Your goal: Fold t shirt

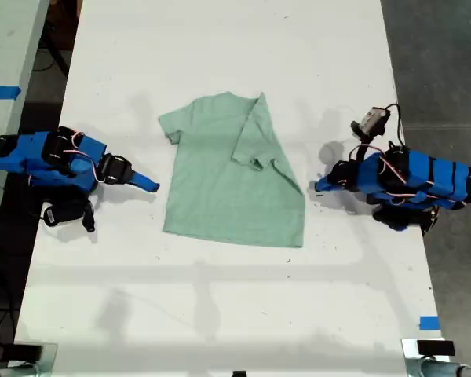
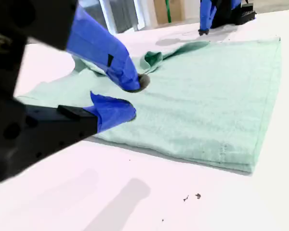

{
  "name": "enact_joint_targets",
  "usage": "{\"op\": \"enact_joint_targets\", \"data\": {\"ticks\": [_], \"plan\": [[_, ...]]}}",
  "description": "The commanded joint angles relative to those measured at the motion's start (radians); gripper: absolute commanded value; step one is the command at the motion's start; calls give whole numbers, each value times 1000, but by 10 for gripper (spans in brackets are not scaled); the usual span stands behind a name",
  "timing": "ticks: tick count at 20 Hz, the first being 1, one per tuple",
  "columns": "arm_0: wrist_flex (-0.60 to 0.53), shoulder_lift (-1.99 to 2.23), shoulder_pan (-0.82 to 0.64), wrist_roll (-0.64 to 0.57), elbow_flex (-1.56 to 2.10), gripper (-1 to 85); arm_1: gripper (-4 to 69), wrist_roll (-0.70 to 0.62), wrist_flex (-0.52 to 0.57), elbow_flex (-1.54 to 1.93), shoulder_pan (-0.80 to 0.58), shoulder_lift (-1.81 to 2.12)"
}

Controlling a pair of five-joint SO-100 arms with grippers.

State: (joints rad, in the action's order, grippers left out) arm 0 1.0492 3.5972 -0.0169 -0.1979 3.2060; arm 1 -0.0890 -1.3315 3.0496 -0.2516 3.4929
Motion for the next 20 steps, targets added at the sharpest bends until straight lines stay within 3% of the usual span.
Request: {"op": "enact_joint_targets", "data": {"ticks": [1,20], "plan": [[-14,6,6,-5,3,57,9,8,-3,54,-11,12],[-14,6,6,-5,3,57,9,3,-3,55,2,12]]}}
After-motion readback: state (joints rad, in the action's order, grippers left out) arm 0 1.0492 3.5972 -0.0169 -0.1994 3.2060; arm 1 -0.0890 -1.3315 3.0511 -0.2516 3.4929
